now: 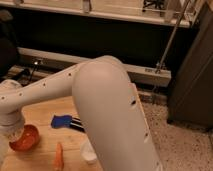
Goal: Push the ceramic bowl across the table
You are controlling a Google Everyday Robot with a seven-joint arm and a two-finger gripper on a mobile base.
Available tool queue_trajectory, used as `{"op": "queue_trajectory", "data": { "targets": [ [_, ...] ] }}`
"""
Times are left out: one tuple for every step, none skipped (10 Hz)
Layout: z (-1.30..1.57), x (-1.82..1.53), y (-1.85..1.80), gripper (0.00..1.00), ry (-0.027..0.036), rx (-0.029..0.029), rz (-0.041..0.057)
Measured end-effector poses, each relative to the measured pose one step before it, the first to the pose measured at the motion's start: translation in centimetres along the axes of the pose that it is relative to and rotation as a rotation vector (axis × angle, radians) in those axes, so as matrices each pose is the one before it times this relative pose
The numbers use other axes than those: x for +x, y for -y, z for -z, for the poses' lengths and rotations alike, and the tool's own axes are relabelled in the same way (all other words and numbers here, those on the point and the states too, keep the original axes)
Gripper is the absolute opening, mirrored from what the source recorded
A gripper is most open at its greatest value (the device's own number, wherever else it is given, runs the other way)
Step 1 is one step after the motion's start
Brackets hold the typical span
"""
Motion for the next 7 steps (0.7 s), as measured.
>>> {"op": "queue_trajectory", "data": {
  "targets": [
    [-0.824, -0.187, -1.007, 0.00, -0.01756, -0.01066, 0.03291],
    [-0.779, -0.121, -0.993, 0.00, -0.01819, -0.00619, 0.03078],
    [-1.147, -0.129, -1.544, 0.00, -0.02580, -0.00366, 0.04129],
    [-0.927, -0.092, -1.048, 0.00, -0.02024, -0.00012, 0.02741],
    [-1.302, -0.168, -1.410, 0.00, -0.02860, 0.00101, 0.03662],
    [-1.014, -0.085, -0.757, 0.00, -0.02541, 0.00586, 0.02409],
    [-0.834, -0.008, -0.359, 0.00, -0.02389, 0.01190, 0.01474]
  ]
}}
